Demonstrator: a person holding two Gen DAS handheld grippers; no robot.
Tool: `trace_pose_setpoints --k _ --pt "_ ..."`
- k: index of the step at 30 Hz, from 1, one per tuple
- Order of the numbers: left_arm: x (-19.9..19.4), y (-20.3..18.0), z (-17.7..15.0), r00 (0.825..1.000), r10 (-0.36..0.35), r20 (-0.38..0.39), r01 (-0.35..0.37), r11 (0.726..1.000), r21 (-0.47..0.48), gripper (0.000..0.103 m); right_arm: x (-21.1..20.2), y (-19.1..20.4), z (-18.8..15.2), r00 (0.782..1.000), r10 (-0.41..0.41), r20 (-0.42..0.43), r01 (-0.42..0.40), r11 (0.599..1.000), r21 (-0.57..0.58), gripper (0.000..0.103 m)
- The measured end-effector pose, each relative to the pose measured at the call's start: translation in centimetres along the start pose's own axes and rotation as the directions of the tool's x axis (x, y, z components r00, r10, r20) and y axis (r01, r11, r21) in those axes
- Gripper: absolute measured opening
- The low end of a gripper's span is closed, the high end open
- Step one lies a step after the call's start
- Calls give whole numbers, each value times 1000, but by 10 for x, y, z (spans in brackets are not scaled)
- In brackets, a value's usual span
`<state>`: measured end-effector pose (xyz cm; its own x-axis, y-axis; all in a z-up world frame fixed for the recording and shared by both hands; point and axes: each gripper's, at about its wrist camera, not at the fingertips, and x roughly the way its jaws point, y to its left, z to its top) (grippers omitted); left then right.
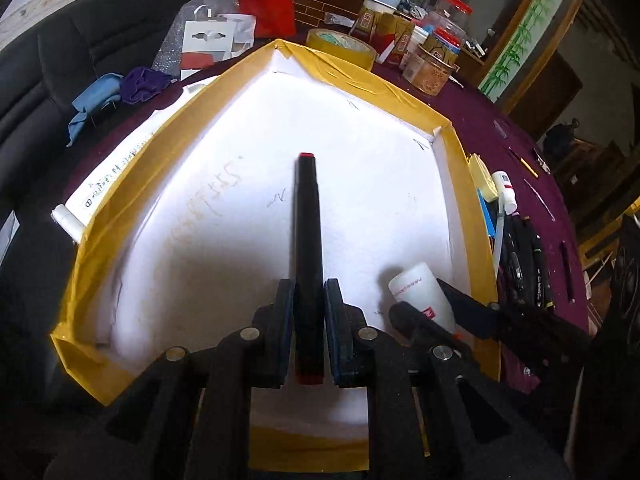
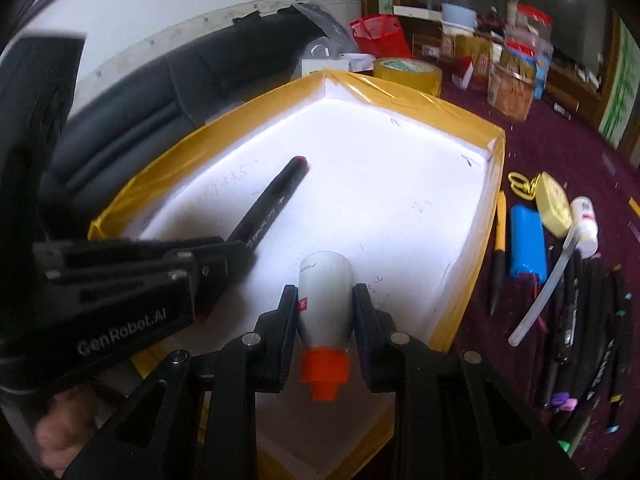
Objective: Organize rigid objects
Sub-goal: 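Carry marker and bottle over the white tray and open both tools, then move both tools back to the marker pile on the table, then grasp a blue-capped black marker with the right tool while the left grasps a green-capped marker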
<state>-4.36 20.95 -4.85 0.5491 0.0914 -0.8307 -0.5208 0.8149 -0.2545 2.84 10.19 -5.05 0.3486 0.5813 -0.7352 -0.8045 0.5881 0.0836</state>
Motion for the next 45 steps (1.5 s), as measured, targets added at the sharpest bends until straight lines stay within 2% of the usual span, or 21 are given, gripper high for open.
trace_pose_setpoints --k 1,3,4,5,6,7,8,10,15,20,23,26,32,36,39,42,44,45 --pt "-1 1 0 1000 4 3 -4 1000 -3 18 0 2 0 1000 -6 7 6 1000 -11 28" --pt "-3 0 0 1000 23 10 -24 1000 5 35 -5 -2 0 999 29 38 -29 1000 3 32" --pt "-7 -1 -2 999 38 26 -38 999 16 45 -13 -4 -2 996 57 70 -58 998 26 38" --pt "-12 -3 -3 998 44 43 -45 999 25 51 -27 -10 -6 988 88 130 -95 994 51 45" --pt "-19 -5 -5 996 40 73 -43 999 30 53 -38 -12 -12 982 88 169 -100 993 64 57" --pt "-27 -9 -7 994 39 102 -43 998 37 61 -48 -17 -18 975 78 207 -96 992 79 67" --pt "-34 -15 -10 991 40 127 -47 997 53 70 -62 -27 -26 967 71 246 -100 990 104 70" --pt "-45 -31 -16 986 28 167 -46 993 106 75 -78 -42 -39 959 78 274 -121 982 145 71" --pt "-52 -85 -32 983 -1 182 -47 965 258 75 -107 -102 -79 960 -26 279 -68 944 322 74" --pt "-37 -141 -53 994 -52 92 14 925 379 75 -123 -141 -127 970 -146 195 55 910 411 74" --pt "-29 -158 -60 995 -92 40 70 925 373 75 -129 -154 -154 974 -182 135 105 890 445 74" --pt "-23 -169 -66 992 -128 -8 122 922 367 75 -130 -164 -173 978 -185 97 115 865 489 74" --pt "-23 -184 -74 986 -165 -39 167 907 388 75 -135 -165 -181 975 -177 133 88 859 504 74" --pt "-26 -194 -79 987 -157 -26 154 894 421 75 -137 -167 -187 974 -151 168 47 862 504 74" --pt "-26 -198 -79 986 -166 -19 158 888 431 75 -137 -166 -186 979 -140 147 53 874 483 74" --pt "-23 -203 -78 988 -155 -12 144 887 439 75 -138 -173 -185 983 -110 148 20 862 506 74" --pt "-21 -203 -75 989 -144 -11 134 882 452 75 -142 -181 -185 982 -94 166 -5 857 516 72" --pt "-20 -203 -74 990 -139 -12 129 878 460 75 -144 -184 -183 980 -97 171 -4 859 511 68"
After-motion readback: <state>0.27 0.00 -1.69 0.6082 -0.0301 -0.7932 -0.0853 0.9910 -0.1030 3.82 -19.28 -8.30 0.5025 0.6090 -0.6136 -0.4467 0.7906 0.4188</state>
